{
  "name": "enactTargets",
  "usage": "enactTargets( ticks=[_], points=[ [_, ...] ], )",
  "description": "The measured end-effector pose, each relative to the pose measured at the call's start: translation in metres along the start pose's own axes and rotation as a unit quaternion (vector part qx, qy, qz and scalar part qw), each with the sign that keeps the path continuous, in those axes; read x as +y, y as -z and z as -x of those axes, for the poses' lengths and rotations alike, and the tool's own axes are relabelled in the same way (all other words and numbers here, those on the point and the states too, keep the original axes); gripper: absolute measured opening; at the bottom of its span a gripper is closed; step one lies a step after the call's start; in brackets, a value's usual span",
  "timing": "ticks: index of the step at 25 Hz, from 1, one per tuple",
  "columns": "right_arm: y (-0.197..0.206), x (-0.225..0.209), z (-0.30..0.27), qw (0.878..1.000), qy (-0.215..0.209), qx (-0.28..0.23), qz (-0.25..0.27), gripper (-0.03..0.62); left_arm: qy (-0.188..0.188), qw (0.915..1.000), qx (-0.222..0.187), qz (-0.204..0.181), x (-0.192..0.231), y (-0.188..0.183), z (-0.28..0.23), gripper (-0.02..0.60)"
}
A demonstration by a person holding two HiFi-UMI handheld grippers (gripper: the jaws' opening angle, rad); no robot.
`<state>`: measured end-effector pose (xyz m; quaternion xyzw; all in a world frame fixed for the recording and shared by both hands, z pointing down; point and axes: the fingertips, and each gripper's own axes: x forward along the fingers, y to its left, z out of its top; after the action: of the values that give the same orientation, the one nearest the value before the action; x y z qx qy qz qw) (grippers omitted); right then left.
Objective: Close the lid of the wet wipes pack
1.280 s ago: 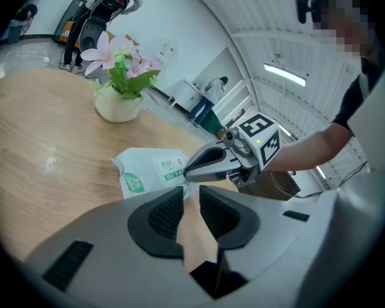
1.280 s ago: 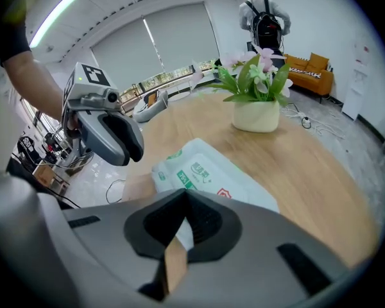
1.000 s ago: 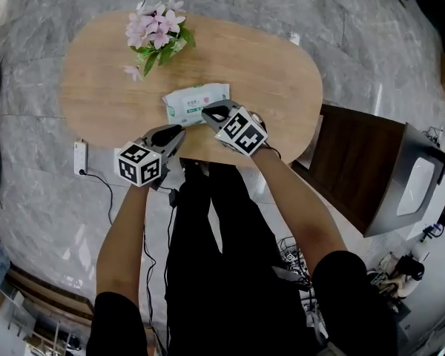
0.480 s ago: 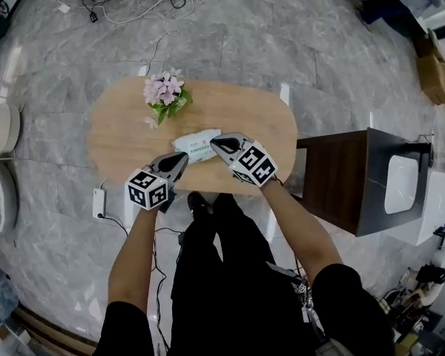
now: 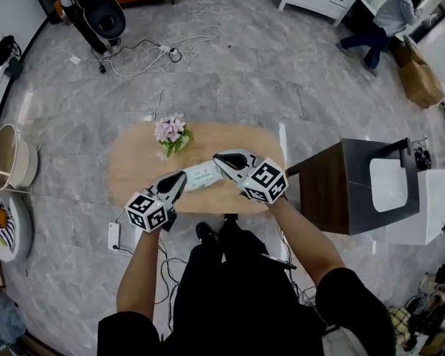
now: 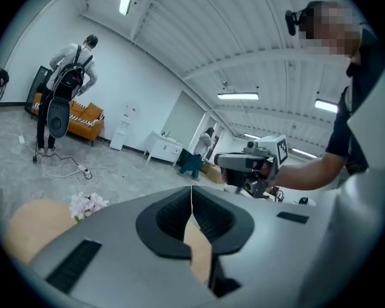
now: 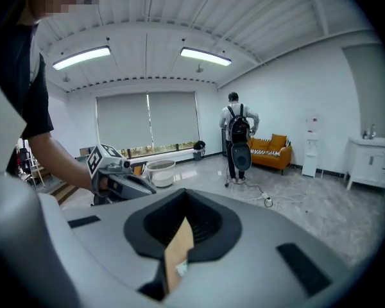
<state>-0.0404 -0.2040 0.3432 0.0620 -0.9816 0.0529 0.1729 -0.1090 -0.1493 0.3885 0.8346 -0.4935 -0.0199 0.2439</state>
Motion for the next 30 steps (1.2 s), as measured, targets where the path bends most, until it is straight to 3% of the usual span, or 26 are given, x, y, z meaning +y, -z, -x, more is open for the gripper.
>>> enactTargets(
  ticks=[5,11,19,30],
  points=[
    [-0.052,0.021,0.053,0.998,0.013,-0.038,0.047,0.009,0.014,0.9987,-0.04,-0.029,-0.042,-0.045,0.031,0.018],
    [-0.08,0.047,0.123,0.992,0.033,-0.094,0.074,0.009,0.03,0.995,-0.065,-0.069,-0.098,-0.075,0.053,0.015],
    [-0.08,0.11,0.223,0.983,0.017,-0.174,0.056,0.009,0.033,0.9911,-0.097,-0.085,-0.187,-0.075,0.071,0.015],
    [-0.038,0.184,0.325,0.974,0.006,-0.225,0.013,0.009,0.075,0.9884,-0.1,-0.086,-0.303,-0.017,0.111,0.015]
  ],
)
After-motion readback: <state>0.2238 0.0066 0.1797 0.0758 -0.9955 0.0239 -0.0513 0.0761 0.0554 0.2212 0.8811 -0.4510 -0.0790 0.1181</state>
